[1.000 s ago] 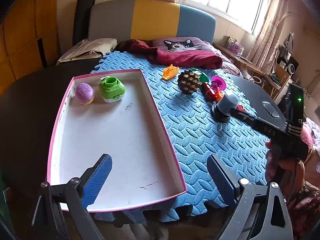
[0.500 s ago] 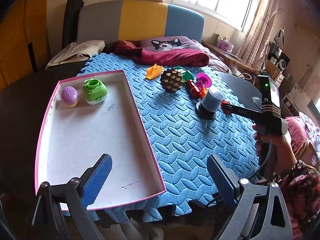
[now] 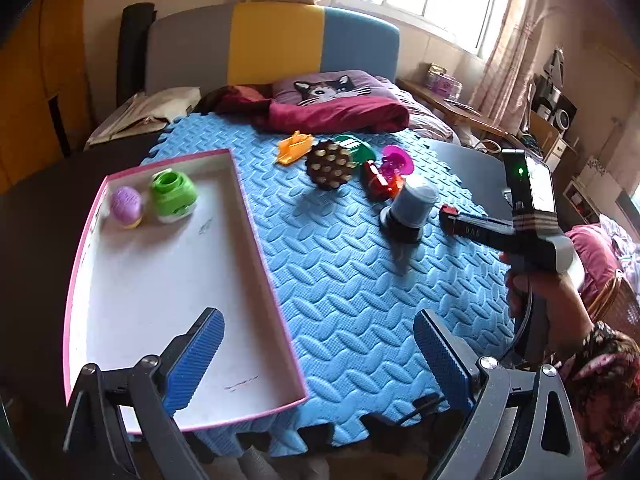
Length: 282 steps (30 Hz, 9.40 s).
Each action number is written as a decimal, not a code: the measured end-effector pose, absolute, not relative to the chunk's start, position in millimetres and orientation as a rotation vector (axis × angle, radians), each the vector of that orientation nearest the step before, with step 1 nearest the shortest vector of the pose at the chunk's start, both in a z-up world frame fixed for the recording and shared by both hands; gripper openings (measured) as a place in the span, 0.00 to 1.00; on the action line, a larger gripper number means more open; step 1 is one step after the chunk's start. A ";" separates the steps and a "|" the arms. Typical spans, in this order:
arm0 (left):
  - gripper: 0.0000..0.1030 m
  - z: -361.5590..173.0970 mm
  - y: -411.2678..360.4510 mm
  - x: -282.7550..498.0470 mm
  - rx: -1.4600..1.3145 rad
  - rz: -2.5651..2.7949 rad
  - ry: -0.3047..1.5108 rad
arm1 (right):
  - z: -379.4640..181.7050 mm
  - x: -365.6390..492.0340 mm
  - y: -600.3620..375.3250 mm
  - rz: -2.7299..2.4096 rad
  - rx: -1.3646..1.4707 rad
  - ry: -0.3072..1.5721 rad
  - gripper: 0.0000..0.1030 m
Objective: Organize rigid objects
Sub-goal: 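Grasp the red K puzzle piece with the right gripper, then grasp the clear-lidded black cup with the left gripper while the right holds the puzzle piece, then carry the black cup into the tray and open the left gripper, then lower the red puzzle piece into the tray and open the right gripper, then move both tools from the tray back toward the toys on the mat, then grasp the orange linked cube blocks with the right gripper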
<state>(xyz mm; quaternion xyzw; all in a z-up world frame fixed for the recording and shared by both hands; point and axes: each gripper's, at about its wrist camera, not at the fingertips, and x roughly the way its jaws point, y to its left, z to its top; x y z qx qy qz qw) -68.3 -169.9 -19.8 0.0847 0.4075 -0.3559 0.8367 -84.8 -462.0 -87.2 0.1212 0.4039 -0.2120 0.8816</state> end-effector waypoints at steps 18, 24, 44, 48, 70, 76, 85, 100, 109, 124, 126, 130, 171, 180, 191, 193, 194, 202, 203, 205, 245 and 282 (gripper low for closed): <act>0.94 -25.6 -299.0 -46.4 0.304 -0.783 0.820 | -92.5 -125.4 -446.8 -0.554 0.248 0.741 0.31; 0.94 -43.0 -327.5 -28.9 0.299 -0.779 0.857 | -92.7 -130.5 -454.0 -0.530 0.310 0.707 0.31; 0.42 -64.1 -369.6 -27.7 0.361 -0.818 0.751 | -93.9 -135.1 -456.2 -0.515 0.346 0.677 0.31; 0.42 -63.9 -363.7 -26.5 0.329 -0.842 0.760 | -93.9 -134.9 -456.1 -0.516 0.344 0.678 0.31; 0.42 -39.9 -289.0 -41.2 0.237 -0.837 0.814 | -94.1 -132.9 -453.5 -0.524 0.332 0.682 0.31; 0.42 -26.3 -256.5 -36.4 0.218 -0.765 0.788 | -94.3 -132.0 -453.1 -0.528 0.324 0.687 0.31; 0.42 -8.2 -192.4 -12.2 0.160 -0.635 0.759 | -94.4 -131.3 -452.5 -0.531 0.319 0.692 0.31; 0.42 -43.3 -89.4 56.7 0.082 -0.434 0.845 | -94.5 -130.3 -451.3 -0.535 0.309 0.698 0.31; 0.42 -54.6 -82.5 79.9 0.090 -0.400 0.846 | -94.6 -129.9 -450.2 -0.541 0.296 0.704 0.31; 0.74 -49.3 -59.2 52.3 -0.010 -0.342 0.813 | -95.2 -129.4 -449.8 -0.543 0.291 0.707 0.31; 0.74 -49.8 -58.5 46.9 -0.014 -0.347 0.815 | -95.3 -129.3 -449.8 -0.542 0.293 0.709 0.31; 0.74 -50.6 -58.0 38.0 -0.014 -0.357 0.822 | -93.9 -127.6 -451.9 -0.535 0.304 0.724 0.31; 0.75 -55.8 -34.0 8.0 -0.026 -0.438 0.858 | -39.1 32.2 -222.9 0.063 0.102 0.822 0.31; 0.76 -58.4 -14.6 9.9 -0.096 -0.412 0.876 | -48.3 83.2 -220.3 -0.020 -0.012 0.856 0.31; 0.78 -59.1 -8.6 9.0 -0.114 -0.398 0.874 | -60.4 112.5 -228.6 -0.089 -0.032 0.888 0.31; 0.78 -59.2 -8.7 7.8 -0.112 -0.399 0.874 | -63.8 115.5 -227.2 -0.087 -0.042 0.900 0.32; 0.78 -59.2 -9.3 7.3 -0.108 -0.399 0.874 | -65.1 115.8 -226.3 -0.085 -0.044 0.905 0.32; 0.78 -59.6 -14.6 7.4 -0.105 -0.403 0.875 | -55.0 94.1 -227.9 -0.068 -0.011 0.866 0.33; 0.78 -59.9 -16.0 7.0 -0.104 -0.405 0.876 | -53.5 89.3 -228.5 -0.066 -0.005 0.861 0.33; 0.78 -60.1 -19.0 6.3 -0.097 -0.411 0.879 | -51.6 81.7 -229.9 -0.060 0.008 0.854 0.33; 0.88 -32.7 -102.7 -40.1 0.082 -0.571 0.811 | -72.4 -56.5 -345.8 -0.299 0.060 0.855 0.36; 0.90 -22.3 -135.1 -58.8 0.129 -0.610 0.795 | -78.9 -28.6 -432.5 -0.229 0.239 0.909 0.44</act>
